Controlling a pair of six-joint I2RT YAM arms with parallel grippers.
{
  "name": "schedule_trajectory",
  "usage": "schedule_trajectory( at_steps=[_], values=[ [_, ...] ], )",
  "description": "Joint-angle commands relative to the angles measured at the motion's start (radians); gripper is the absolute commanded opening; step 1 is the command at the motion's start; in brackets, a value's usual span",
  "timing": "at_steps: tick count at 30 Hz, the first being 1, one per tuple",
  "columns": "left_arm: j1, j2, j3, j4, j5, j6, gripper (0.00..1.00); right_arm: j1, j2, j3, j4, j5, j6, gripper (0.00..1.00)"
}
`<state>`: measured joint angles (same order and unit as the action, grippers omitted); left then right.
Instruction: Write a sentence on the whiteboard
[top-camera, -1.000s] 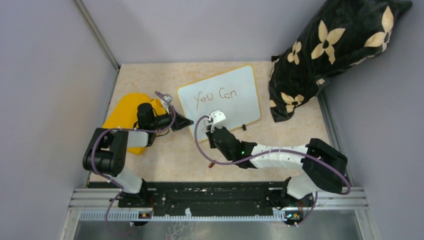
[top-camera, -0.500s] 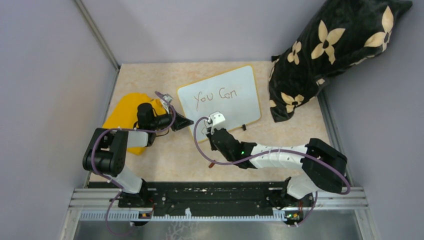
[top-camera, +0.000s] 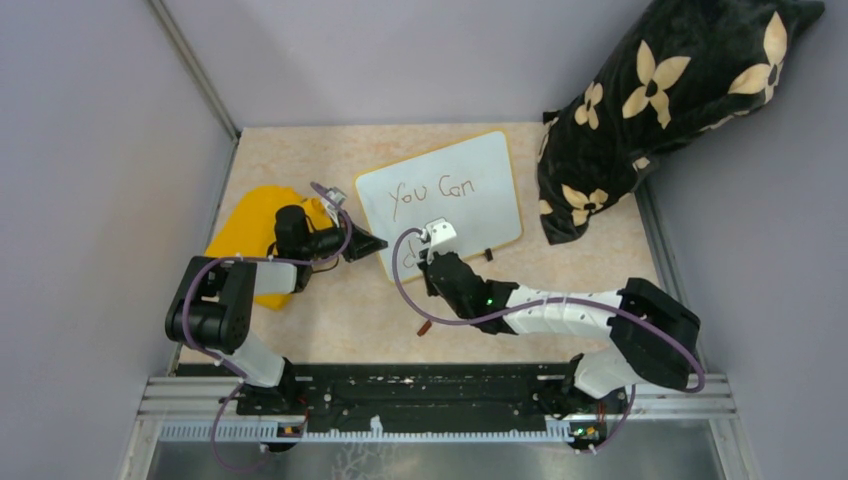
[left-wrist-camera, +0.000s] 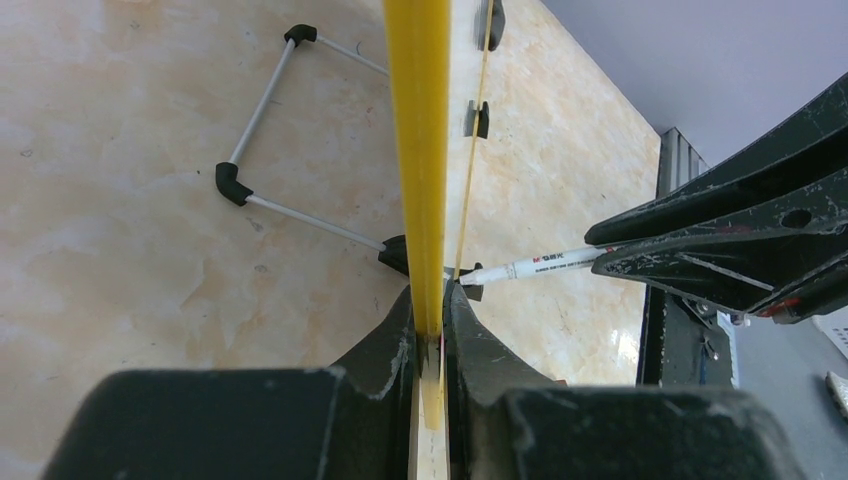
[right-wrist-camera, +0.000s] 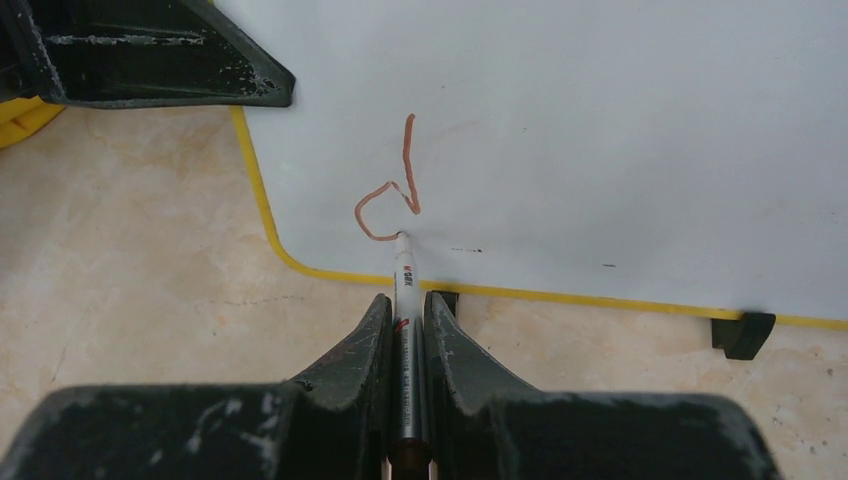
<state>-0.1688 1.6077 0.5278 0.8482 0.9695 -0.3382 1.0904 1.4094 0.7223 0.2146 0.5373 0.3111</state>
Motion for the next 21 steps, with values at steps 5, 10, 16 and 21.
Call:
schedule_trajectory(
  at_steps=[5, 10, 16, 21],
  values=[
    [-0.020, 0.011, 0.003, -0.073, -0.049, 0.077, 0.00, -0.046, -0.028, 0.059, 0.031, 0.056, -0.041, 0.00],
    [-0.021, 0.013, 0.003, -0.075, -0.049, 0.079, 0.00, -0.049, -0.029, 0.073, 0.039, 0.068, -0.042, 0.00],
    [-0.023, 0.011, 0.004, -0.077, -0.050, 0.080, 0.00, -0.049, -0.064, 0.061, 0.034, 0.058, -0.042, 0.00],
    [-0.023, 0.012, 0.005, -0.078, -0.052, 0.082, 0.00, -0.049, -0.140, -0.004, 0.032, 0.040, -0.032, 0.00]
  ],
)
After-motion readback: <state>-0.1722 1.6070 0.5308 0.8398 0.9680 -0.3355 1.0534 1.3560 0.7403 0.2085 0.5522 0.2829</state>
